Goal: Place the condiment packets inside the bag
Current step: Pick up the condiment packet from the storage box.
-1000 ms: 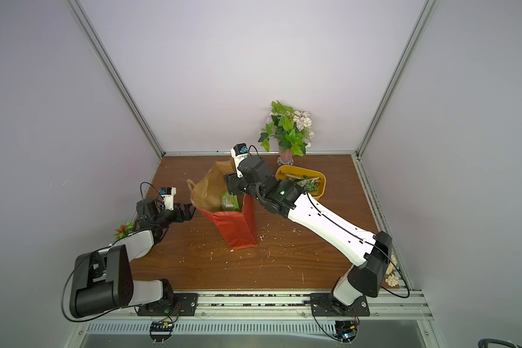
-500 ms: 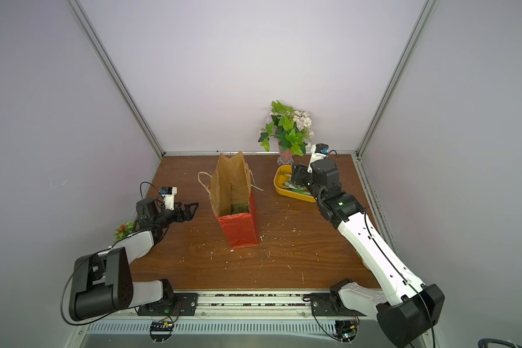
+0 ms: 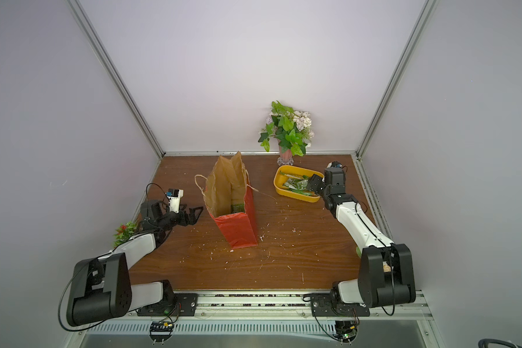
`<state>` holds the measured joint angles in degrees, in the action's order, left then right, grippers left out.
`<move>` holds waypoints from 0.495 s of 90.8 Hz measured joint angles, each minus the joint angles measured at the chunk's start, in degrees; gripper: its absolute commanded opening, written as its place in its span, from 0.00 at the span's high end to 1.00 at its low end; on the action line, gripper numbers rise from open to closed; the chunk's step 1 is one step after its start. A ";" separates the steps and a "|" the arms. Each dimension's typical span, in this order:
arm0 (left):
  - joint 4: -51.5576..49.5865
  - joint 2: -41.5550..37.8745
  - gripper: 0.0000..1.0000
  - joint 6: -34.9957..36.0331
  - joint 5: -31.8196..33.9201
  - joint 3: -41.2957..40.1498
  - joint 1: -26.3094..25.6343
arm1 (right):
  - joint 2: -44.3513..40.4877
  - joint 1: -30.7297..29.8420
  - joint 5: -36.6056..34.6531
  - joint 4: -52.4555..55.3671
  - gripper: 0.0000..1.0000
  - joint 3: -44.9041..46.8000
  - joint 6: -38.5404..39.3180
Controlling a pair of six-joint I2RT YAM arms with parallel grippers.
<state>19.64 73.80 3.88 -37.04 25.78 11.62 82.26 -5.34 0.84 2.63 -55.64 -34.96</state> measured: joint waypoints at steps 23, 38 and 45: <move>-0.15 0.31 0.01 0.31 0.20 0.02 0.00 | 6.80 0.55 0.24 -3.48 0.26 -0.44 -0.04; -0.17 0.31 0.01 0.50 0.39 0.02 0.00 | 11.43 0.55 0.26 -5.14 0.39 -2.99 -0.42; -0.15 0.31 0.01 0.55 0.55 0.02 0.00 | 13.66 0.55 0.24 -5.60 0.48 -4.98 -0.48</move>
<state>19.49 74.11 4.43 -36.49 25.80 11.62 95.92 -4.80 1.08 -2.96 -60.62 -35.44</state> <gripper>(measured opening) 0.990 0.573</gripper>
